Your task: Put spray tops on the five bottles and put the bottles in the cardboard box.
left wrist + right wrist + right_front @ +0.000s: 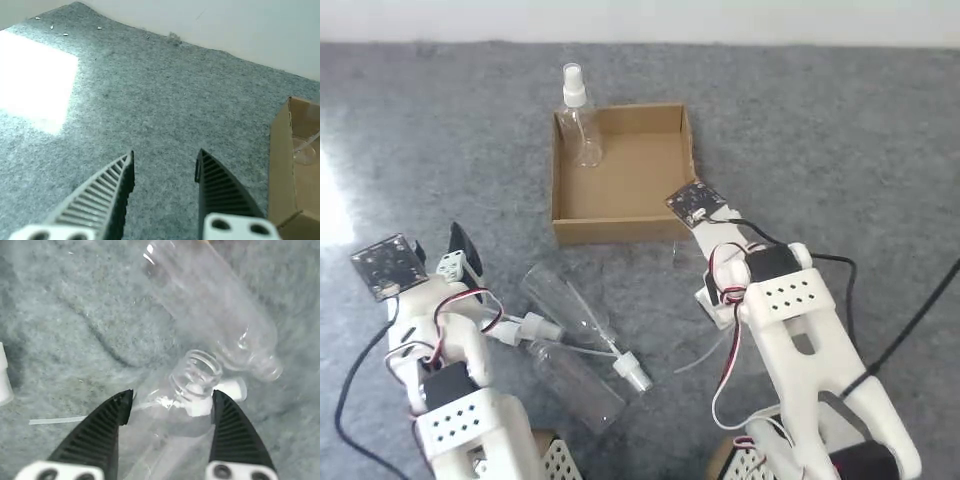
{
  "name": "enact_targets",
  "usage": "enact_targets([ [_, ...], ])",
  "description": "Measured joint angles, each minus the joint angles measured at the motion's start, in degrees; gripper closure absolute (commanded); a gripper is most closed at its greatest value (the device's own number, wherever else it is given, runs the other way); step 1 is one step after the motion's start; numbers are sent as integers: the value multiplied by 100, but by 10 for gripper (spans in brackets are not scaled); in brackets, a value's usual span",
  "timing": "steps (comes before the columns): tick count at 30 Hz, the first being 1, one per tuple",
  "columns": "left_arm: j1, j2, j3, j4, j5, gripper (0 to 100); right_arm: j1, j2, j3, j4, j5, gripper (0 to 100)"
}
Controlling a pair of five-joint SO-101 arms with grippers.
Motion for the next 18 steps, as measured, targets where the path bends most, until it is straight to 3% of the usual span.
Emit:
enact_targets([
  [12,0,0,0,0,0,813,-765,26,0,-202,158,869],
  [18,0,0,0,0,0,813,-958,985,0,-589,730,864],
])
